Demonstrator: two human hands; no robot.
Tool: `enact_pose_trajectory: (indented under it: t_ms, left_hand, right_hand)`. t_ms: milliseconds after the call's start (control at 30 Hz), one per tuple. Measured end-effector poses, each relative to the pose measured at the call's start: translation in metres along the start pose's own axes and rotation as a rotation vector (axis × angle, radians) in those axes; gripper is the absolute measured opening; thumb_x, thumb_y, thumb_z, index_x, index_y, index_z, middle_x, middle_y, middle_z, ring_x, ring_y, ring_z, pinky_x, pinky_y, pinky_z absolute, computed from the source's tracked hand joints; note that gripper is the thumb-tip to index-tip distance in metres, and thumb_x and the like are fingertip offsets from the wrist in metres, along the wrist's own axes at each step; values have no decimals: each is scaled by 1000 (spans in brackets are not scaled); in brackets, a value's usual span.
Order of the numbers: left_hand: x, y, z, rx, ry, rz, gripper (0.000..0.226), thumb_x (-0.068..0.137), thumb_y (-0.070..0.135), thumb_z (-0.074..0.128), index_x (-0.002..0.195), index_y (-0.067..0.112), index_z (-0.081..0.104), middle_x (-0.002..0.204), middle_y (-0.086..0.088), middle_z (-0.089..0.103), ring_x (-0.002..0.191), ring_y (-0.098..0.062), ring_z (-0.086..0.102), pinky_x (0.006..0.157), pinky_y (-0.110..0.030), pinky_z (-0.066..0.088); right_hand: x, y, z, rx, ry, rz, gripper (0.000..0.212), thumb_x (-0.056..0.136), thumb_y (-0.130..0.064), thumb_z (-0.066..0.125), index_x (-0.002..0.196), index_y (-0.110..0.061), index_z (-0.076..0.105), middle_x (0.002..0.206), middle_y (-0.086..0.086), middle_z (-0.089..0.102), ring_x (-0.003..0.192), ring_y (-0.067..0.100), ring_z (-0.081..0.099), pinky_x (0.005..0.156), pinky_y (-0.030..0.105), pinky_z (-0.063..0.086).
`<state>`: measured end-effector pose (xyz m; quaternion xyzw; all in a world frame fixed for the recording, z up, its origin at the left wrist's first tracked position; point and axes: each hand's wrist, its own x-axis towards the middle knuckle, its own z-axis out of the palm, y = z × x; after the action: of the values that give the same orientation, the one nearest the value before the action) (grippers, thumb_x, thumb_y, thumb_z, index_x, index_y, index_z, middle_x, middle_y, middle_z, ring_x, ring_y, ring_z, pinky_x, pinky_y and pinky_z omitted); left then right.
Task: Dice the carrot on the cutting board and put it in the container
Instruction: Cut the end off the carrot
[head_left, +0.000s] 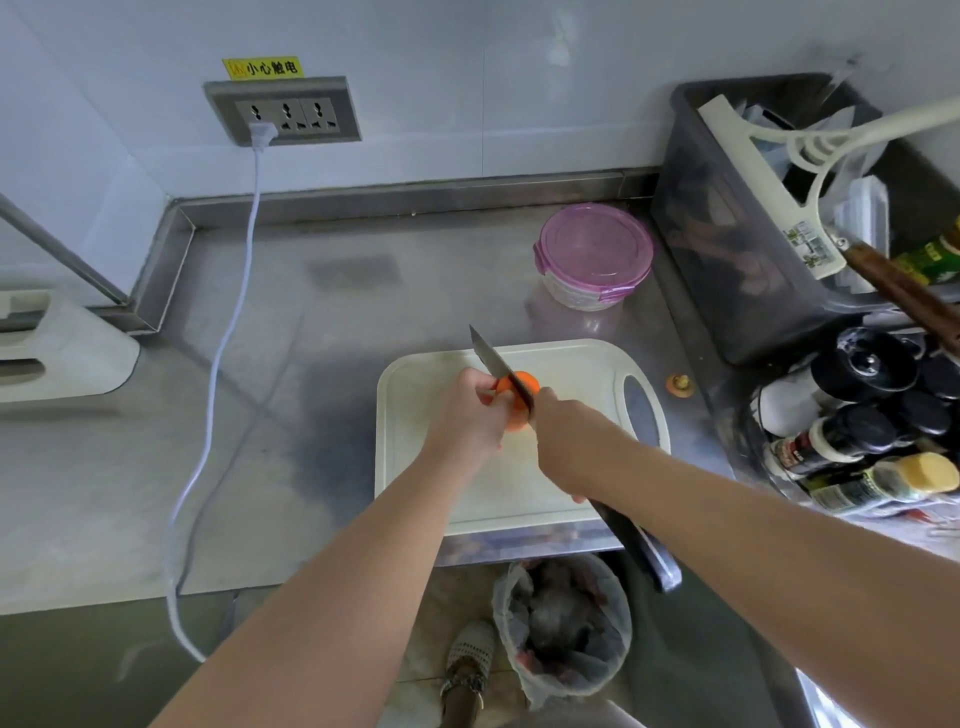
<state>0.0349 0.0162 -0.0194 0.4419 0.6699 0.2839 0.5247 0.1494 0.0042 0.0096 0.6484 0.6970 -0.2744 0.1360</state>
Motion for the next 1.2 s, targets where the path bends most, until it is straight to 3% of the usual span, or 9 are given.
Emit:
enact_pose_trajectory:
  t_ms: [167,333,467,633,767,833,900,1067,1200]
  left_hand:
    - [1,-5,-2,26,6,-8,10,95,22,53,104,21,48,99,2,57,89,-29,67,81,-47,56]
    - [-2,-2,-1,8,11,-26,15,96,22,52,109,18,48,106,-2,59,92,-30,67,79,-48,57]
    - [1,-6,-3,20,33,-6,11,94,23,54,103,24,49,96,4,58,91,-27,66,81,-45,56]
    - [3,-5,0,37,16,-17,11,93,25,55,96,30,46,98,3,58,95,-25,63,82,-45,56]
    - [2,0,0,378,2,96,49,97,25,48,142,28,30,134,-7,39,117,-26,48,101,-36,40]
    - [0,3,-1,688,21,288,59,98,20,43,149,36,17,144,-6,22,127,-29,34,102,-39,36]
    - [-3,6,-1,880,24,455,52,98,20,41,145,38,29,150,-1,15,127,-30,32,97,-41,40]
    - [-2,4,7,1116,49,576,34,98,37,46,130,29,49,140,-4,29,109,-31,48,85,-37,42]
    - [5,1,1,1089,137,655,32,66,21,85,92,15,67,94,-14,57,53,-32,57,40,-28,40]
  right_hand:
    - [-8,4,29,-54,55,11,56,97,-3,39,148,-5,15,77,4,45,57,13,42,46,23,32]
    - [3,5,14,-7,17,-2,45,96,-1,40,139,-4,28,105,11,61,94,27,64,64,29,43]
    - [0,3,30,-19,54,31,58,95,0,41,147,-8,15,82,2,49,75,20,54,51,25,36]
    - [7,5,35,1,49,31,54,96,-2,41,144,-11,19,83,1,46,76,19,52,65,28,42]
    - [5,7,33,18,48,32,53,96,-2,42,144,-11,19,73,-3,41,66,15,48,54,25,37]
    - [4,6,33,14,48,33,53,97,-4,43,144,-11,19,73,-3,42,60,11,44,48,22,32]
    - [5,7,35,6,48,29,52,96,-3,43,143,-10,20,82,-2,51,66,14,51,52,24,37]
    - [4,7,35,-70,39,15,51,96,0,39,144,-6,21,119,8,60,103,25,63,70,28,41]
    - [0,9,33,-123,74,-4,47,95,0,41,139,-7,24,111,7,62,94,26,66,63,29,41]
